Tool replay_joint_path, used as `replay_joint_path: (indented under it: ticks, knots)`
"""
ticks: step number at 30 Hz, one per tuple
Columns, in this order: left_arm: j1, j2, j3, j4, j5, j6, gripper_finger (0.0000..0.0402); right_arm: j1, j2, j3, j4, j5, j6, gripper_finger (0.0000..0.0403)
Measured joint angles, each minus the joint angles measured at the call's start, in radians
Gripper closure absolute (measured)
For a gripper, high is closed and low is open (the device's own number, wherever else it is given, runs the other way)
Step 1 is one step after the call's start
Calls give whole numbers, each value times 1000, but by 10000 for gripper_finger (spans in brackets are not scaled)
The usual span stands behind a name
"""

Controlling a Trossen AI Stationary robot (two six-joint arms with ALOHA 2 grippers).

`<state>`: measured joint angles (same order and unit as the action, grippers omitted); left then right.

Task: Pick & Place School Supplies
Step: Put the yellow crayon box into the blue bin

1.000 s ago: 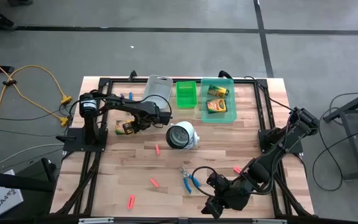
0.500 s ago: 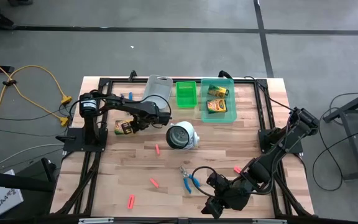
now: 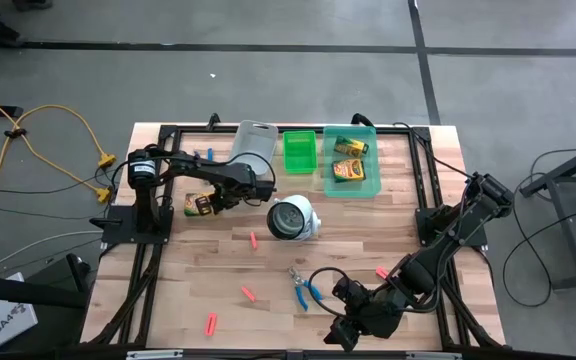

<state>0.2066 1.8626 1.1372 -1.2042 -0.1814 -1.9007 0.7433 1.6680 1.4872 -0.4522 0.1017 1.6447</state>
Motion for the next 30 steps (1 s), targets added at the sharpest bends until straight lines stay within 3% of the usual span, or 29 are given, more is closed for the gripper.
replay_joint_path:
  ticks: [30]
  knots:
    - [0, 0, -25, -8, 41, 70, 331, 0, 0, 0, 0, 0, 0, 214]
